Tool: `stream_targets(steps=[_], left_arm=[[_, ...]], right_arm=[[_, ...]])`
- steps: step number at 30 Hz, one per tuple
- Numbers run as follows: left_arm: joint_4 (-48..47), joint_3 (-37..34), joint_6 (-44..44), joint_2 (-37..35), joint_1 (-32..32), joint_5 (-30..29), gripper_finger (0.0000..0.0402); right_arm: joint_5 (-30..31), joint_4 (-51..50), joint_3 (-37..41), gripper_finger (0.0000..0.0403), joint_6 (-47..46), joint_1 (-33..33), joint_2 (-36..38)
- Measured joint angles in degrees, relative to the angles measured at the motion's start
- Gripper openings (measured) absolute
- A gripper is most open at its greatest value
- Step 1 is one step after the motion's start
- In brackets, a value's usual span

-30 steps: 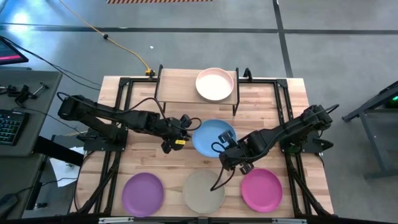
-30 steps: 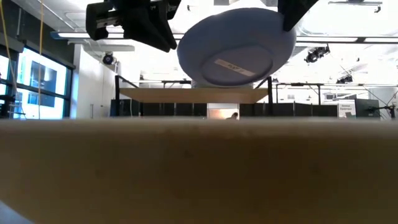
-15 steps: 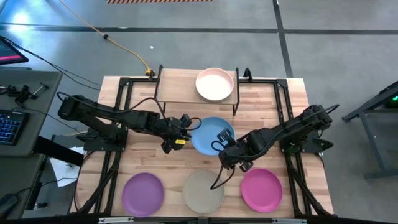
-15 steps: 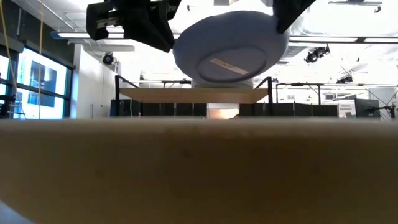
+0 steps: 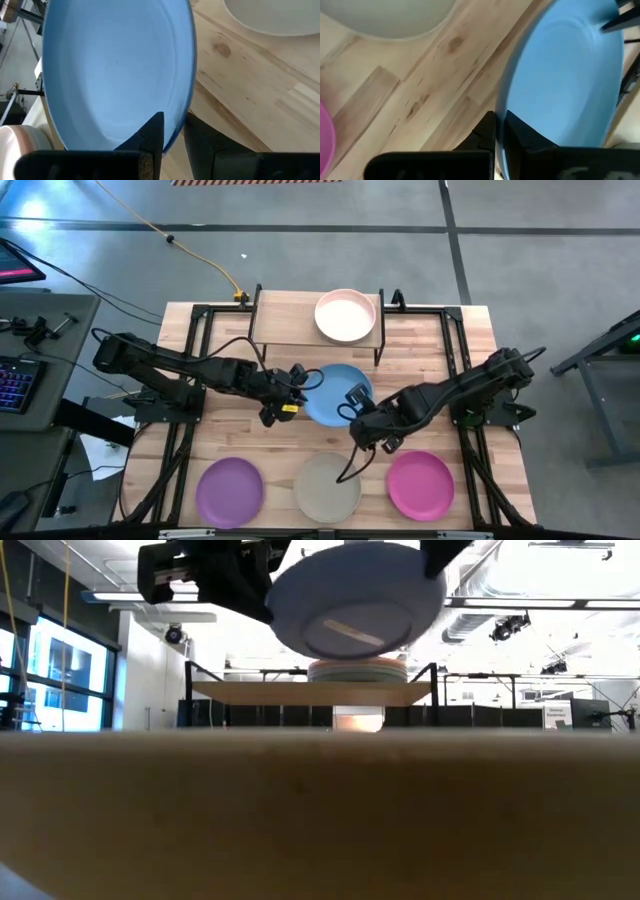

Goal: Place and stack plates onto a shelf
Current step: Put the blue plate onto the shelf

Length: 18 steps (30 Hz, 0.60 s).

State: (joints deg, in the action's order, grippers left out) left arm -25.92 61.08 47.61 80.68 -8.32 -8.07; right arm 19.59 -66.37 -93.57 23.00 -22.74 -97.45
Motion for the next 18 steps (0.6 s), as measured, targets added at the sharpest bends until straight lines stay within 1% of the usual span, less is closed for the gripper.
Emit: stream_targets(steps=[7, 9, 13, 18], left_arm=[[0.0, 0.0, -1.9, 0.0, 0.0, 0.0, 0.0059], [0.0, 0.0, -1.9, 0.0, 0.0, 0.0, 0.0048], [-0.7, 0.0, -1.3, 0.0, -0.2, 0.7, 0.0013], [-0.4, 0.0, -1.7, 0.0, -0.2, 0.7, 0.0008]], right_arm=[[1.0, -0.1, -2.8, 0.0, 0.0, 0.0, 0.0], [1.0, -0.1, -2.7, 0.0, 0.0, 0.0, 0.0], [1.5, -0.4, -2.2, 0.0, 0.0, 0.0, 0.0], [1.4, -0.6, -2.2, 0.0, -0.9, 0.4, 0.1]])
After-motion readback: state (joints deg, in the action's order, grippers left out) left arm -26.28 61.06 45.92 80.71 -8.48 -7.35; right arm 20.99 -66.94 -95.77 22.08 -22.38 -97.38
